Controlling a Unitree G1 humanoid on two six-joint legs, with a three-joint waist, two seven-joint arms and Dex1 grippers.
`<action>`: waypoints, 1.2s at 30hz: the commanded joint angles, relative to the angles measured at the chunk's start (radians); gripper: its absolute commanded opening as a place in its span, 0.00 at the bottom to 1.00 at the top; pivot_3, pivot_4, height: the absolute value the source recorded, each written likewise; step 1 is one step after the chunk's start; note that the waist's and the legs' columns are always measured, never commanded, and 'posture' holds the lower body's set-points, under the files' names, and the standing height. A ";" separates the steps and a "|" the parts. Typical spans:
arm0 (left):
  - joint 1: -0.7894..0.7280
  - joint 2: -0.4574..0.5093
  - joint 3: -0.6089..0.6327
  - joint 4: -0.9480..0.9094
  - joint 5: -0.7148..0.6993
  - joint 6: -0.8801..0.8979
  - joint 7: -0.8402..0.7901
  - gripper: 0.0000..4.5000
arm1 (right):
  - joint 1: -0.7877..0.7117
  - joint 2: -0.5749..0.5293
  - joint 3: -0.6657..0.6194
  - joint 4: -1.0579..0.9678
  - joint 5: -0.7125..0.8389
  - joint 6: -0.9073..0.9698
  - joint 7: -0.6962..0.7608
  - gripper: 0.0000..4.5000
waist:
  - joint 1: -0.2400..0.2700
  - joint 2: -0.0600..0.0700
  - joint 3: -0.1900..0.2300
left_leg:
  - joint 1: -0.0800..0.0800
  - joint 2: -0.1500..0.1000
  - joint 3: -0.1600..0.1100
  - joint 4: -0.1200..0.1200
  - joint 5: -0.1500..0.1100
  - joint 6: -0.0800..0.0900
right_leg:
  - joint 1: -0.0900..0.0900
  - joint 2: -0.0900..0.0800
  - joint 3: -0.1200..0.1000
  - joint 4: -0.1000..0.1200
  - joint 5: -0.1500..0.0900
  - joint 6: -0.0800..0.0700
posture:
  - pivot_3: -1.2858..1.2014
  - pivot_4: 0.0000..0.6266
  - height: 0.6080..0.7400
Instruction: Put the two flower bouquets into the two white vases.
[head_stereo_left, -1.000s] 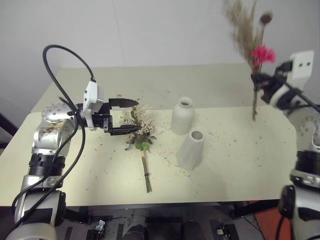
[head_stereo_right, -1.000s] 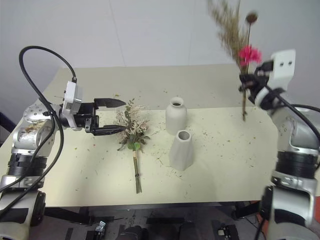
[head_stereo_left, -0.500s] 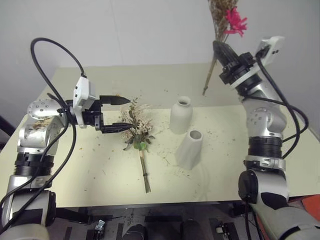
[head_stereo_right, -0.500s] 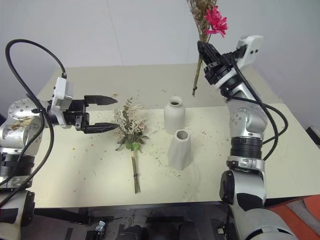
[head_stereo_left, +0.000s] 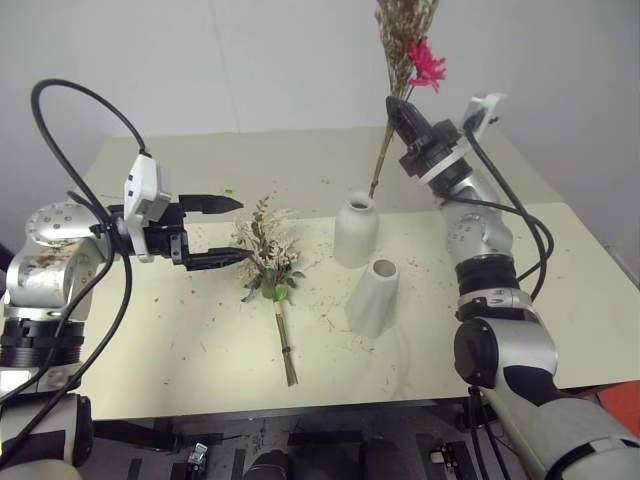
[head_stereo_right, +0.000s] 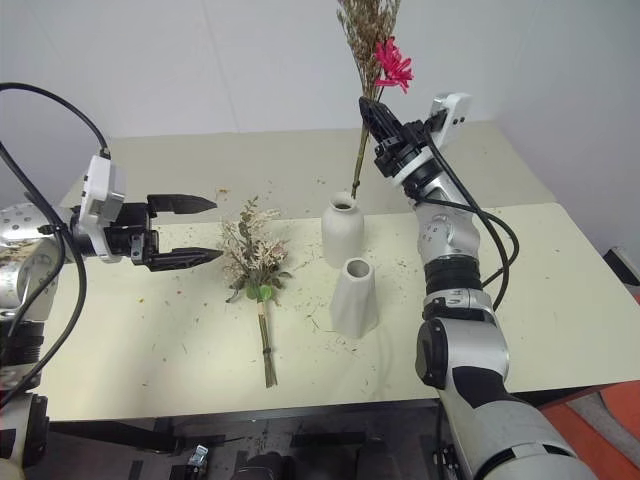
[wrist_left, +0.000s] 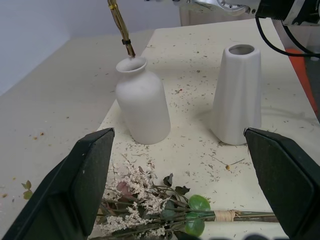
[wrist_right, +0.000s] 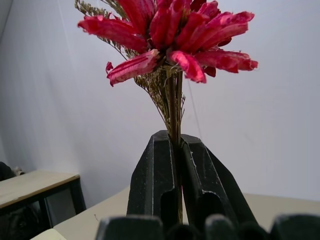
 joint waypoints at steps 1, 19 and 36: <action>0.009 0.033 0.051 -0.036 -0.030 0.021 0.008 1.00 | -0.046 -0.003 -0.012 0.053 -0.005 -0.049 0.015 0.07 | 0.000 0.000 0.000 | 0.000 0.000 0.000 0.000 0.000 0.000 | 0.000 0.000 0.000 0.000 0.000 0.000 | 0.52 0.24 1.00; 0.110 0.043 0.093 -0.115 -0.062 0.049 0.063 1.00 | -0.029 0.060 -0.008 0.019 0.010 -0.037 0.056 0.07 | 0.001 0.000 0.000 | 0.003 0.000 -0.002 -0.003 0.000 0.000 | 0.000 0.000 0.004 0.001 0.000 0.000 | 0.52 0.24 1.00; 0.119 0.035 0.092 -0.120 -0.054 0.050 0.073 1.00 | 0.065 0.061 0.013 0.057 -0.045 -0.117 0.088 0.07 | 0.001 0.000 0.000 | 0.003 0.000 -0.002 -0.004 0.000 -0.001 | -0.001 0.001 0.006 0.001 0.000 0.000 | 0.52 0.24 1.00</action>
